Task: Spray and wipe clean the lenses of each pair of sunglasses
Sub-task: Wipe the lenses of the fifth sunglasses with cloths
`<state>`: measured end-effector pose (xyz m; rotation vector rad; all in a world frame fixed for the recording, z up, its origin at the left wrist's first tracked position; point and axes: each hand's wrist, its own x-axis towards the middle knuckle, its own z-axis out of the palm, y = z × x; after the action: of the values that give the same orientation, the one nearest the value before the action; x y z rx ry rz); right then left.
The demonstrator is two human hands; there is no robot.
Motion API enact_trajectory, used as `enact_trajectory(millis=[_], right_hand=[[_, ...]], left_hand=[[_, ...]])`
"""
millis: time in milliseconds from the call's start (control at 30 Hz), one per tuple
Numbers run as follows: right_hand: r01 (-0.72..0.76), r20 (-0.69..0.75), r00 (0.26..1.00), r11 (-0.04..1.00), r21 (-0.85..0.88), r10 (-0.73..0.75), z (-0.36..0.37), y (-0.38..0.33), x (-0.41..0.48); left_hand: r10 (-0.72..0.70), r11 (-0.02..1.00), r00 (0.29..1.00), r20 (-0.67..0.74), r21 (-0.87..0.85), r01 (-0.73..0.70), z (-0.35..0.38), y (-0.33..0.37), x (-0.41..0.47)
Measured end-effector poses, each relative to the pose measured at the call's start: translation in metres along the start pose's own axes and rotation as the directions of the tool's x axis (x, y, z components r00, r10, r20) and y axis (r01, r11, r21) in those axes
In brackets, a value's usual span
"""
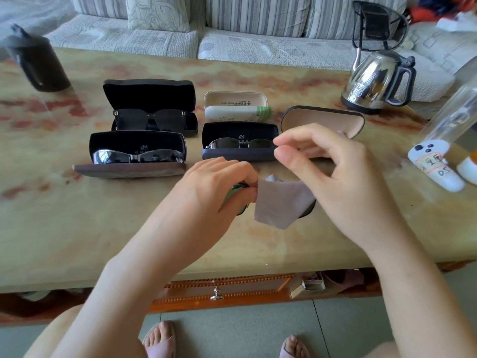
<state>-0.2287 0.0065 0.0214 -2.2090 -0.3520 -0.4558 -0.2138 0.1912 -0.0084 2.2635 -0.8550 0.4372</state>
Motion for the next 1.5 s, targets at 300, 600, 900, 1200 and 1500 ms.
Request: enact_trajectory(millis=[300, 600, 900, 1200, 1500], right_hand=[[-0.070, 0.309, 0.945, 0.990, -0.122, 0.105, -0.002, 0.007, -0.007], [-0.207, 0.473, 0.874, 0.965, 0.159, 0.110, -0.012, 0.003, -0.002], [-0.198, 0.477, 0.872, 0.970, 0.141, 0.108, -0.035, 0.014, -0.005], [-0.185, 0.435, 0.895, 0.970, 0.158, 0.100, -0.014, 0.006, -0.003], [-0.164, 0.383, 0.920, 0.971, 0.172, 0.087, -0.005, 0.001, -0.002]], left_hand=[[0.068, 0.997, 0.998, -0.001, 0.033, -0.068, 0.002, 0.001, 0.002], [0.101, 0.993, 0.995, -0.017, 0.070, -0.099, -0.003, -0.001, 0.002], [0.050, 0.998, 0.996, -0.069, -0.019, -0.052, -0.011, 0.000, 0.001], [0.077, 0.996, 0.997, -0.030, 0.047, -0.076, 0.001, 0.013, 0.000], [0.036, 0.998, 0.997, -0.070, 0.048, -0.033, -0.002, 0.011, 0.000]])
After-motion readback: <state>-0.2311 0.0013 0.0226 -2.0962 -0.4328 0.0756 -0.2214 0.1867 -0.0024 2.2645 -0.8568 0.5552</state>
